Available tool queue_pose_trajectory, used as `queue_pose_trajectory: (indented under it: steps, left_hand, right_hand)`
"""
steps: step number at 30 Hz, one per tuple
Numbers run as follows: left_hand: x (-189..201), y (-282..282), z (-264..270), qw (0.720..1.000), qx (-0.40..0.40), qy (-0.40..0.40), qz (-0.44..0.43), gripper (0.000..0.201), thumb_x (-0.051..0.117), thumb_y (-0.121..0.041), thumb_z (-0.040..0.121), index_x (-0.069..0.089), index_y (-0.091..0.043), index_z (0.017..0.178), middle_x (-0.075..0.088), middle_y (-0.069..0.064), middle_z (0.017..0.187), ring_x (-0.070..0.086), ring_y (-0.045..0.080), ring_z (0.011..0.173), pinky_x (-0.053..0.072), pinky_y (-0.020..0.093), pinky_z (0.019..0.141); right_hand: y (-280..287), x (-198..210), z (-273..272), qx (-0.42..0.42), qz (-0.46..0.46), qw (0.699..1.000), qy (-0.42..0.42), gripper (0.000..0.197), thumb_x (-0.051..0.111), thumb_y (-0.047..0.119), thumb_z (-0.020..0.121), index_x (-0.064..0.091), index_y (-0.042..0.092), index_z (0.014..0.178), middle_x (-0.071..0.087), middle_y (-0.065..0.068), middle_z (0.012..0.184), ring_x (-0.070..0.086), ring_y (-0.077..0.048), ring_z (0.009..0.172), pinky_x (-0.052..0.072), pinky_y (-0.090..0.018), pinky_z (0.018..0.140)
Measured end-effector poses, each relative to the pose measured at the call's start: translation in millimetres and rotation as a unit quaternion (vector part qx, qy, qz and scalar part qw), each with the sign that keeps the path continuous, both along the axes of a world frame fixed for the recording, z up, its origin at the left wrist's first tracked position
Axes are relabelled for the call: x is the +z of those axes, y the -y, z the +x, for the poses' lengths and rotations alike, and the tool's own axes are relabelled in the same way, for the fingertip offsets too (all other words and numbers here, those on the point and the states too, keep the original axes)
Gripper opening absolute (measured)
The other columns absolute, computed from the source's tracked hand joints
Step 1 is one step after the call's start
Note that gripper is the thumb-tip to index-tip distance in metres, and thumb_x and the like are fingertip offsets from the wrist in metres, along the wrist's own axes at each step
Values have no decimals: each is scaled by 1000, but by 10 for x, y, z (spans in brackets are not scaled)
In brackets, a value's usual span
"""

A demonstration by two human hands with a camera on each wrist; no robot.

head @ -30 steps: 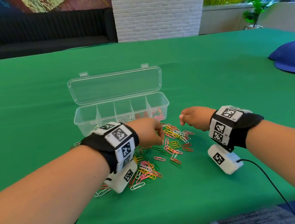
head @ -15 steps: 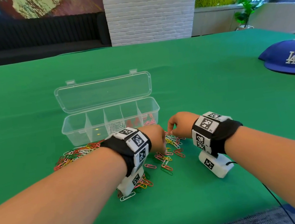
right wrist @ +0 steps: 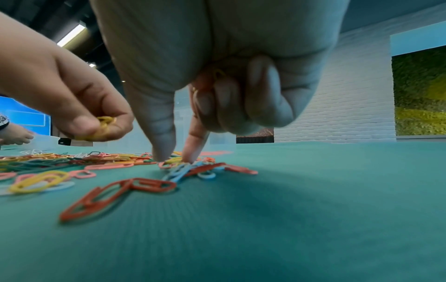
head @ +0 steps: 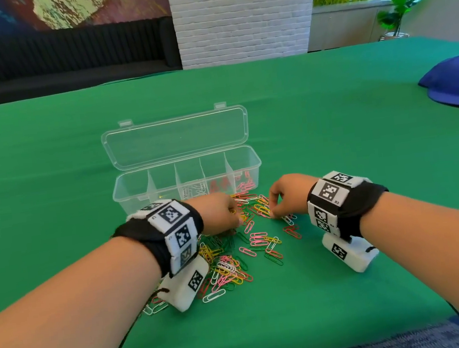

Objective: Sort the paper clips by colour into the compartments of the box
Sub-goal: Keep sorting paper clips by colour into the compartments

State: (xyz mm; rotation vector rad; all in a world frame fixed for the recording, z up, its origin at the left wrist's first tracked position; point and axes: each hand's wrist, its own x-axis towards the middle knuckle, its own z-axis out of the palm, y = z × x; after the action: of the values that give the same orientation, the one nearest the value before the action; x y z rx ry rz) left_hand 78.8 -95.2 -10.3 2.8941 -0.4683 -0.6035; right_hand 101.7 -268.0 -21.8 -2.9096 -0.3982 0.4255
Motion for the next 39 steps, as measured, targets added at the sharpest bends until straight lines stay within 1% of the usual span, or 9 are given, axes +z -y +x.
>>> queue_pose_trajectory:
  steps: [2, 4, 7, 12, 16, 26, 32, 36, 39]
  left_hand:
    - [43, -105, -3, 999, 29, -13, -30, 19, 41, -29, 98, 55, -16, 96, 52, -1, 85, 49, 15, 77, 38, 24, 75]
    - [53, -199, -3, 990, 76, -53, -106, 18, 39, -21, 97, 50, -13, 85, 49, 1, 74, 44, 14, 63, 39, 26, 66]
    - [71, -294, -20, 939, 189, -121, -259, 23, 34, -10, 93, 45, -10, 72, 47, 3, 63, 38, 12, 49, 31, 19, 45]
    - [107, -417, -94, 870, 280, -141, -380, 18, 39, -3, 90, 41, -12, 76, 50, 2, 62, 41, 6, 41, 28, 10, 34]
    - [89, -511, -111, 846, 293, -147, -420, 25, 46, 5, 88, 40, -13, 72, 52, 5, 64, 43, 4, 37, 32, 9, 33]
    - [91, -662, -151, 802, 337, -169, -464, 13, 42, 1, 87, 41, -10, 80, 51, 6, 60, 43, 9, 39, 34, 13, 32]
    - [146, -844, -98, 833, 332, -102, -431, 21, 45, 2, 88, 42, -12, 74, 53, 7, 65, 46, 9, 44, 34, 12, 35]
    - [256, -1056, 18, 836, 347, -43, -422, 25, 49, 5, 87, 43, -12, 70, 54, 8, 68, 49, 9, 49, 36, 12, 38]
    - [346, -1171, 144, 846, 353, 3, -399, 22, 49, 3, 88, 45, -11, 72, 56, 9, 70, 54, 10, 53, 39, 12, 40]
  right_hand:
    - [-10, -12, -3, -1, -8, 1000, -2, 14, 69, 32, 82, 64, 19, 87, 46, 10, 59, 41, -2, 54, 28, -18, 47]
    - [-26, -20, -7, -2, -12, 1000, -2, 14, 70, 32, 81, 61, 21, 83, 47, 10, 60, 41, -3, 54, 28, -18, 47]
    - [-43, -21, -11, 2, -20, 1000, 4, 7, 65, 24, 84, 60, 20, 82, 46, 11, 59, 41, -4, 54, 29, -17, 47]
    - [-62, -45, -1, -5, -20, 1000, 1, 7, 53, 18, 86, 56, 17, 80, 47, 5, 62, 42, -9, 57, 33, -15, 50]
    - [-75, -59, 0, -25, -10, 1000, -8, 22, 49, 19, 86, 44, 18, 65, 43, 2, 62, 41, -16, 63, 36, -22, 56]
    - [-75, 1, -15, -62, 30, 998, 2, 29, 37, 19, 95, 35, 18, 66, 40, 0, 66, 39, -17, 66, 32, -25, 55]
    - [-256, 187, -45, -42, 68, 997, -15, 25, 47, 19, 90, 38, 19, 67, 41, 2, 66, 36, -11, 56, 33, -22, 51]
    - [-550, 371, 60, -46, 137, 989, -39, 14, 50, 17, 87, 48, 17, 73, 52, -3, 72, 47, -17, 59, 46, -28, 63]
    - [-872, 473, 206, -55, 192, 978, -54, 9, 49, 10, 84, 54, 11, 77, 53, -9, 72, 46, -21, 61, 43, -30, 63]
